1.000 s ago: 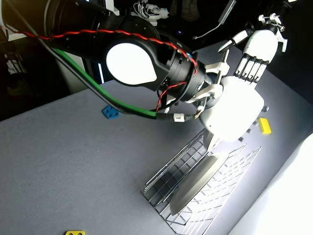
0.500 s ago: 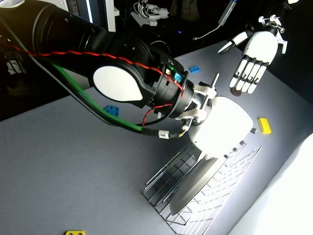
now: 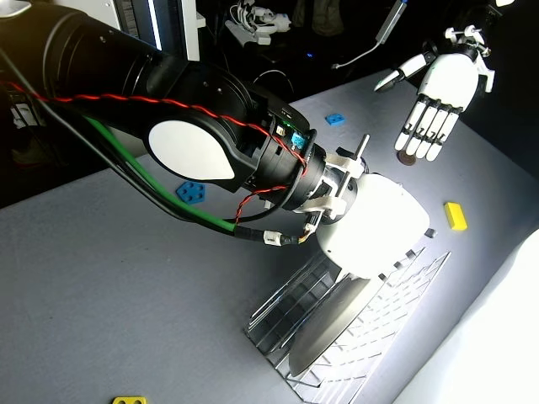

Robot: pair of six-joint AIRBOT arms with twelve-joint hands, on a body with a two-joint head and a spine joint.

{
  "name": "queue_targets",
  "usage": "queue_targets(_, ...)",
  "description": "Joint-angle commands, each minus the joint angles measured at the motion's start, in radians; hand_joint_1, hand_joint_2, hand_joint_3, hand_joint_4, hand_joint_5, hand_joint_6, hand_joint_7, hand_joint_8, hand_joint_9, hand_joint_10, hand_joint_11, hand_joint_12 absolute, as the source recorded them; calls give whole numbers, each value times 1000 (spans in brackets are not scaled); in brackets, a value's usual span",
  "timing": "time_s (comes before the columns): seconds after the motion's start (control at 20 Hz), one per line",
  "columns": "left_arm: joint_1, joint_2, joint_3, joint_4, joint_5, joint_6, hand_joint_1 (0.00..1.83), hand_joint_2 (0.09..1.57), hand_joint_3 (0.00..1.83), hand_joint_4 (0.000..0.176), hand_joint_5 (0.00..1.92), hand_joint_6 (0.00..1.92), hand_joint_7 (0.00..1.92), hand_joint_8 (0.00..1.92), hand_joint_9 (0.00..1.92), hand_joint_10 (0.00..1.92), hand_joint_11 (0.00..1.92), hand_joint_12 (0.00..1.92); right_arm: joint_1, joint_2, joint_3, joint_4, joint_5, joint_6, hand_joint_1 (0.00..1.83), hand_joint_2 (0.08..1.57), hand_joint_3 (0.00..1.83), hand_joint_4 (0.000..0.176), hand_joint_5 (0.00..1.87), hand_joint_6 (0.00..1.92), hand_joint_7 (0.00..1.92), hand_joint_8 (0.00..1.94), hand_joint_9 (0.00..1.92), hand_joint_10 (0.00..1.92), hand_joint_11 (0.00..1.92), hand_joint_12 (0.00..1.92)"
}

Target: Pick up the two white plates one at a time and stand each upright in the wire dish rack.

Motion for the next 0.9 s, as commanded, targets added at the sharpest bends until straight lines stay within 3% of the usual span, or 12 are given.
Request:
queue_targets(0.0, -13, 6, 4, -68, -33, -3, 0, 1000, 0, 0, 49, 3, 0, 0, 0, 0, 0, 0, 14, 8, 3, 23, 141, 8, 1383, 1089, 0, 0, 930, 995, 1023, 878, 1019, 1042, 858, 1063)
queue_targets(0.2, -13, 5, 3, -68, -33, -3, 0, 999, 0, 0, 44, 0, 0, 0, 0, 0, 0, 0, 18, 8, 2, 23, 148, -20, 1364, 1145, 1, 0, 803, 1208, 919, 1027, 899, 1215, 732, 1144)
queue_targets(0.25, -13, 5, 2, -68, -33, -3, 0, 990, 0, 0, 44, 1, 0, 0, 0, 0, 0, 0, 18, 8, 2, 23, 149, -28, 1235, 1157, 0, 0, 816, 1226, 957, 1023, 865, 746, 689, 1128)
queue_targets(0.3, -14, 5, 2, -68, -33, -3, 0, 1003, 1, 0, 38, 0, 0, 0, 0, 0, 0, 0, 18, 7, 1, 23, 149, -39, 1207, 1162, 2, 0, 798, 1259, 966, 1020, 902, 483, 655, 1134)
queue_targets(0.35, -14, 5, 2, -67, -33, -3, 0, 1003, 0, 0, 43, 2, 0, 0, 0, 0, 0, 0, 17, 7, -2, 23, 149, -53, 1154, 1160, 3, 0, 857, 1160, 907, 530, 929, 346, 639, 1126)
queue_targets(0.4, -15, 5, 2, -67, -33, -3, 0, 1001, 0, 0, 43, 3, 0, 0, 0, 0, 0, 0, 14, 7, -6, 23, 152, -63, 1200, 1087, 0, 0, 776, 595, 928, 299, 933, 261, 619, 1106)
queue_targets(0.45, -15, 5, 1, -67, -33, -3, 0, 996, 0, 0, 46, 4, 0, 0, 0, 0, 0, 0, 11, 7, -10, 23, 154, -70, 1194, 1078, 0, 0, 801, 306, 947, 152, 929, 189, 583, 1113)
queue_targets(0.5, -16, 5, 1, -67, -33, -3, 0, 998, 0, 0, 48, 4, 0, 0, 0, 0, 0, 0, 9, 8, -12, 23, 156, -73, 1187, 1075, 0, 0, 825, 162, 956, 72, 931, 139, 556, 1126)
queue_targets(0.6, -16, 5, 1, -65, -33, -3, 0, 994, 0, 0, 43, 1, 0, 0, 0, 0, 0, 0, 3, 8, -17, 23, 160, -74, 1172, 1082, 2, 0, 833, 50, 947, 13, 924, 76, 506, 1138)
queue_targets(0.85, -18, 5, -2, -63, -33, -3, 0, 997, 0, 0, 43, 1, 0, 0, 0, 0, 0, 0, 2, 8, -26, 23, 173, -95, 1172, 1068, 0, 0, 831, 34, 944, 6, 927, 66, 498, 1143)
